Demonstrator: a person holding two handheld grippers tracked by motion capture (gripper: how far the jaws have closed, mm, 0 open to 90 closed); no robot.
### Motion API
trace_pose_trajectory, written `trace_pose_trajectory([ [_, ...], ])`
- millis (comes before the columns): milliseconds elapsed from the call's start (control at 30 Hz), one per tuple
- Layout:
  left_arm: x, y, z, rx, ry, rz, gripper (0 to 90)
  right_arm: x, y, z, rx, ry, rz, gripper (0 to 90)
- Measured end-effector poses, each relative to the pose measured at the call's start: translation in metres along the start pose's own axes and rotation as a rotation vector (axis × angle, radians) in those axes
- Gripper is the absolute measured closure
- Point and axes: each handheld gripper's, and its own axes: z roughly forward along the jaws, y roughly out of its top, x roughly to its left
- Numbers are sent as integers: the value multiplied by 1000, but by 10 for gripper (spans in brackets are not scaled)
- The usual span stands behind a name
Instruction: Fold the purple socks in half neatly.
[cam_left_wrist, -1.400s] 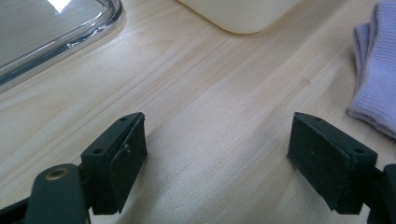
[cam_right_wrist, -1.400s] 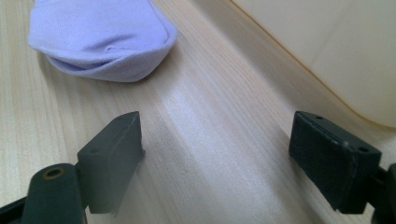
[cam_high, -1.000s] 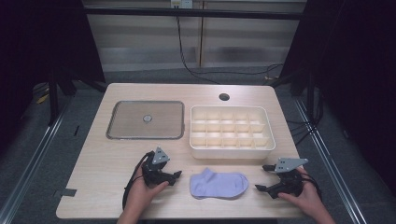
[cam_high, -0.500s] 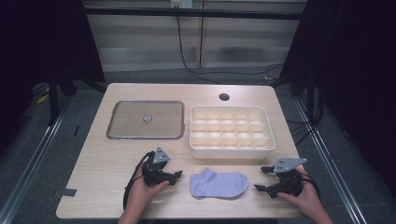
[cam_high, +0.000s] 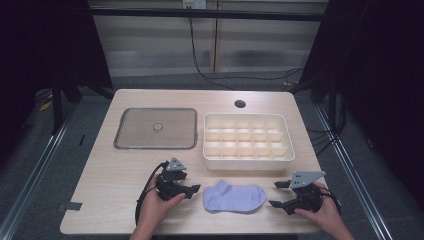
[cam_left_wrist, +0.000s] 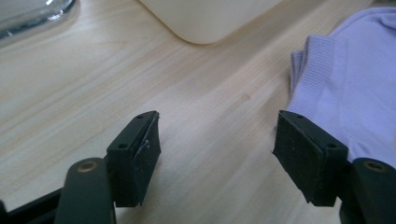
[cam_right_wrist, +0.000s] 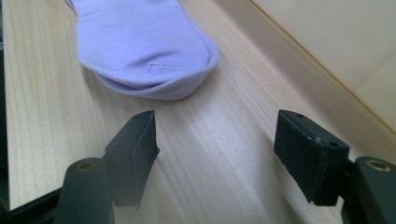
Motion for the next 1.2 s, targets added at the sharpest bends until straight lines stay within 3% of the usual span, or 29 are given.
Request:
trace_pose_trajectory([
  [167, -1, 3, 1, 24, -24, -39, 338, 4, 1, 0, 4, 0, -16, 307],
  [833, -12, 13, 6, 122, -115, -75, 389, 13, 2, 5, 20, 34, -40, 437],
  [1200, -17, 17, 7, 146, -157, -110, 461, 15, 4, 6, 17, 49, -60, 619],
])
